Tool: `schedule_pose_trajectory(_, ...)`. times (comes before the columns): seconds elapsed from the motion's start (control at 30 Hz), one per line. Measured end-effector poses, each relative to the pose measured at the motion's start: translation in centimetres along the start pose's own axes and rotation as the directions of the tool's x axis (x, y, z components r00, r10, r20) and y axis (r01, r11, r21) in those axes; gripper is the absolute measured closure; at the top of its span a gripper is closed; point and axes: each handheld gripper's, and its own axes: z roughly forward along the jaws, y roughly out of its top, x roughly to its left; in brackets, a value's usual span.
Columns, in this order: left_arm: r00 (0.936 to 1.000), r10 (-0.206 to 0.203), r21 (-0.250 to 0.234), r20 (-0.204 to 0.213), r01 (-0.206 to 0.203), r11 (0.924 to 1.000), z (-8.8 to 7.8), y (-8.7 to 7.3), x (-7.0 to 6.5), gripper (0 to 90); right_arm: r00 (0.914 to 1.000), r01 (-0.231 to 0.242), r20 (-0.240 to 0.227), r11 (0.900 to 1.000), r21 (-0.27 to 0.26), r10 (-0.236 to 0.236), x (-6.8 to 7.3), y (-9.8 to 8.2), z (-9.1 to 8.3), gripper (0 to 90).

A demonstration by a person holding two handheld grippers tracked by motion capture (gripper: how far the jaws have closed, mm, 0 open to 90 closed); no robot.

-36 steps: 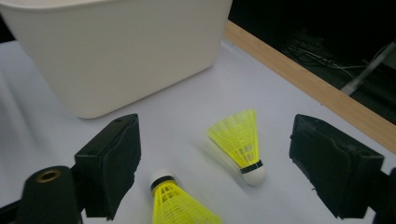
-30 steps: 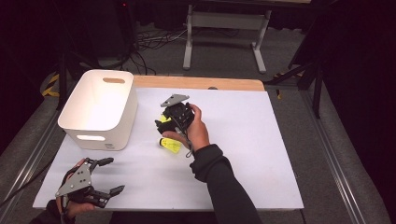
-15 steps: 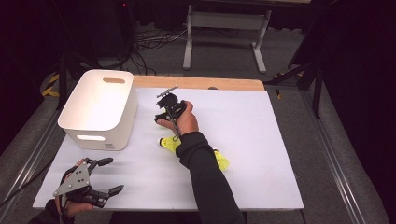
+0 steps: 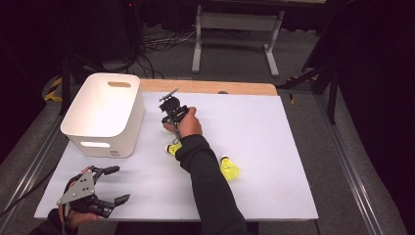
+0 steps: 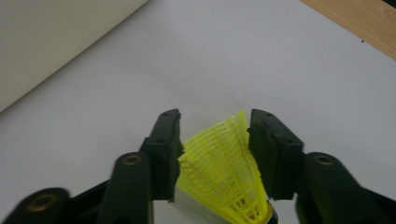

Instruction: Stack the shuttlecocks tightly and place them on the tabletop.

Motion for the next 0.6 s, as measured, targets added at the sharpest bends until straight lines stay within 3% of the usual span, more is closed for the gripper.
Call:
schedule_pose_trajectory(0.07, 1.0000, 0.000, 0.002, 0.000, 0.000, 1.0000, 0.0, 0.0, 0.0, 8.8, 0.9999, 0.010, 0.012, 1.000, 0.003, -0.010, 0.1, 0.1, 0.0, 63.6)
schedule_pose_trajectory(0.2, 1.0000, 0.003, 0.015, -0.004, -0.003, 0.9999, 0.2, -0.1, 0.0, 8.7, 0.9986, 0.042, 0.033, 0.999, 0.005, -0.042, 0.4, 0.3, -0.4, 81.4)
schedule_pose_trajectory(0.27, 1.0000, 0.001, 0.018, -0.002, -0.001, 0.9998, 0.2, -0.1, 0.1, 8.7, 0.9929, 0.099, 0.064, 0.995, 0.027, -0.100, 0.5, 0.5, -0.7, 87.1)
schedule_pose_trajectory(0.47, 1.0000, 0.005, 0.027, 0.005, -0.006, 0.9996, 0.3, -0.2, 0.0, 8.7, 0.9897, 0.124, 0.071, 0.992, 0.007, -0.124, 0.1, 0.6, -2.8, 90.0)
schedule_pose_trajectory(0.6, 0.9999, 0.012, 0.028, 0.000, -0.012, 0.9995, 0.2, -0.1, -0.1, 8.7, 0.9898, 0.126, 0.065, 0.992, 0.012, -0.126, -0.1, 0.3, -3.2, 90.0)
